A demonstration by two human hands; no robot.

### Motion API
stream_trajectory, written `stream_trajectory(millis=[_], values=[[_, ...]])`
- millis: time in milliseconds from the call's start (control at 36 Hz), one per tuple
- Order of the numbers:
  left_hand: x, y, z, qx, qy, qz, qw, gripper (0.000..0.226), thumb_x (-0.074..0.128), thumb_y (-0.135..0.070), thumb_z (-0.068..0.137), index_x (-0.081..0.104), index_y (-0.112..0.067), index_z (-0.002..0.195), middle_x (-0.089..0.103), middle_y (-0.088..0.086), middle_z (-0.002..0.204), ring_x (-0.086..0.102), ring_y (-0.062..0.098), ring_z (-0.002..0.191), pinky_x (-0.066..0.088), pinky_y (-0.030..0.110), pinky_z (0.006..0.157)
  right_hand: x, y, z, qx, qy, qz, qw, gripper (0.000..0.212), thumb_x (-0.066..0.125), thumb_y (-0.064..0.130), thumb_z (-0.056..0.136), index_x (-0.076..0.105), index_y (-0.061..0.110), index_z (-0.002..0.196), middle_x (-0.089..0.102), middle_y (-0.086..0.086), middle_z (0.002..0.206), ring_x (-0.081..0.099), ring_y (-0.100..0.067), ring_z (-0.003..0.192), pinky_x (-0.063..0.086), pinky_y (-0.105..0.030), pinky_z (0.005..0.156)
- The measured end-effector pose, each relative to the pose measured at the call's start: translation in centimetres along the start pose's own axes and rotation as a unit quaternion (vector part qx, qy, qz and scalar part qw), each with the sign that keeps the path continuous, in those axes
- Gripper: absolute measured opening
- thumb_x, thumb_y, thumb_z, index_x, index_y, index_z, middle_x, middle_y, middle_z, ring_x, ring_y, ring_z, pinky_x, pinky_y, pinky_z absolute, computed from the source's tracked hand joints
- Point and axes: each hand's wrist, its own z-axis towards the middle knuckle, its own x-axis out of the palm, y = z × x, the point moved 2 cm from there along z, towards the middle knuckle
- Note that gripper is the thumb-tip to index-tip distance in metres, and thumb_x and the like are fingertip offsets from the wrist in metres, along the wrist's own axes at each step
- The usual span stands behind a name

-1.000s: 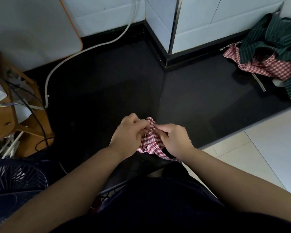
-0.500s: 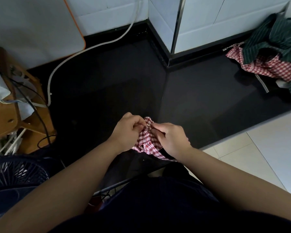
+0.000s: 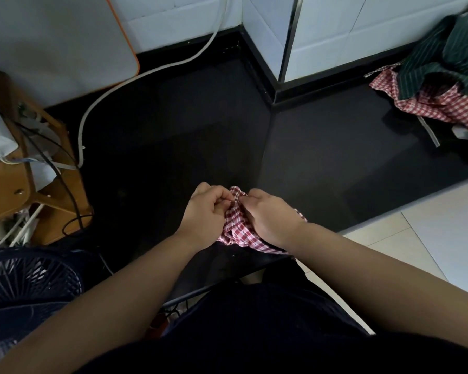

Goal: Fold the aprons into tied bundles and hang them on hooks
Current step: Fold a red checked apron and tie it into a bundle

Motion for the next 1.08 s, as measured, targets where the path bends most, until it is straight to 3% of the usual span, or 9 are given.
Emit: stream_trajectory(millis=[167,278,361,472,639,722,861,1000,1083], values=[[0.3,1.4,-1.0,0.028,-0.076,0.054,0.995,0.023,0.048,0.001,0.094,0.065,-0.013,0.098,0.044,-0.004,0.1,0.047,0.009,0.105,0.039,0.0,0.076,0.2,0.6,0.0,0.029,-0.065,0.138,0.988,0.021,0.047,0.007,0.098,0.066,-0.002,0.099,0.06,-0.011,0.089,0.059,-0.024,0.079,0.045,-0.025,0.07],[0.0,1.5,-0.9,0.022,-0.067,0.045,0.997,0.023,0.047,-0.001,0.095,0.064,-0.017,0.097,0.043,-0.005,0.1,0.05,0.01,0.102,0.041,0.004,0.077,-0.4,0.6,0.3,0.092,0.029,0.258,0.961,0.023,0.045,0.011,0.099,0.064,0.004,0.088,0.058,-0.004,0.083,0.053,-0.013,0.077,0.039,-0.01,0.068],[-0.1,1.4,-0.8,0.036,-0.056,0.056,0.996,0.022,0.049,0.0,0.093,0.064,-0.016,0.095,0.043,-0.009,0.095,0.049,0.013,0.103,0.039,0.007,0.078,-0.9,0.5,1.0,0.185,0.113,0.408,0.887,0.031,0.047,0.002,0.095,0.053,0.011,0.066,0.052,0.003,0.068,0.048,-0.006,0.067,0.04,-0.007,0.062],[0.1,1.1,-0.6,0.039,-0.052,0.06,0.996,0.02,0.05,-0.002,0.094,0.066,-0.013,0.097,0.042,-0.01,0.094,0.049,0.014,0.103,0.038,0.007,0.077,-1.0,-0.1,1.4,0.245,0.224,0.489,0.807,0.013,0.053,0.021,0.093,0.063,0.014,0.089,0.065,-0.006,0.098,0.058,-0.019,0.097,0.043,-0.033,0.097],[0.3,1.1,-0.6,0.041,-0.045,0.057,0.997,0.017,0.05,-0.005,0.095,0.065,-0.014,0.095,0.04,-0.012,0.093,0.048,0.011,0.101,0.038,0.006,0.073,-1.1,0.0,0.6,0.183,0.115,0.351,0.911,0.038,0.064,0.032,0.089,0.045,0.019,0.06,0.038,0.011,0.048,0.036,-0.002,0.04,0.028,-0.015,0.044],[0.2,1.2,-0.6,0.03,-0.049,0.049,0.997,0.019,0.05,-0.005,0.096,0.063,-0.018,0.094,0.042,-0.011,0.095,0.047,0.005,0.097,0.039,0.002,0.071,-1.4,0.2,0.0,0.085,0.039,0.252,0.963,0.03,0.059,0.024,0.093,0.054,0.029,0.064,0.049,0.012,0.058,0.05,0.003,0.054,0.036,-0.013,0.053],[0.1,1.2,-0.8,0.03,-0.067,0.038,0.997,0.017,0.051,-0.006,0.096,0.066,-0.014,0.098,0.047,-0.005,0.1,0.05,-0.001,0.088,0.039,-0.003,0.07,-1.4,0.3,-0.7,0.014,-0.004,0.094,0.995,0.025,0.052,0.017,0.097,0.069,0.002,0.106,0.07,-0.012,0.101,0.062,-0.024,0.093,0.046,-0.036,0.086],[-1.4,1.3,-0.9,0.029,-0.049,0.016,0.998,0.013,0.065,-0.008,0.088,0.069,-0.019,0.093,0.058,-0.011,0.091,0.058,-0.008,0.078,0.041,-0.001,0.07,-0.9,-1.1,-1.7,0.039,-0.058,0.121,0.99,0.035,0.053,0.013,0.096,0.053,0.009,0.061,0.05,0.006,0.056,0.047,-0.008,0.054,0.036,-0.016,0.055],[-2.4,1.3,-0.8,0.014,-0.001,0.001,1.0,0.018,0.069,-0.01,0.086,0.068,-0.028,0.091,0.064,-0.013,0.09,0.059,-0.011,0.08,0.042,-0.001,0.069,-1.2,-0.6,-1.5,0.063,-0.055,0.149,0.985,0.034,0.051,0.013,0.096,0.047,0.02,0.064,0.042,0.014,0.057,0.042,-0.005,0.053,0.031,-0.013,0.054]])
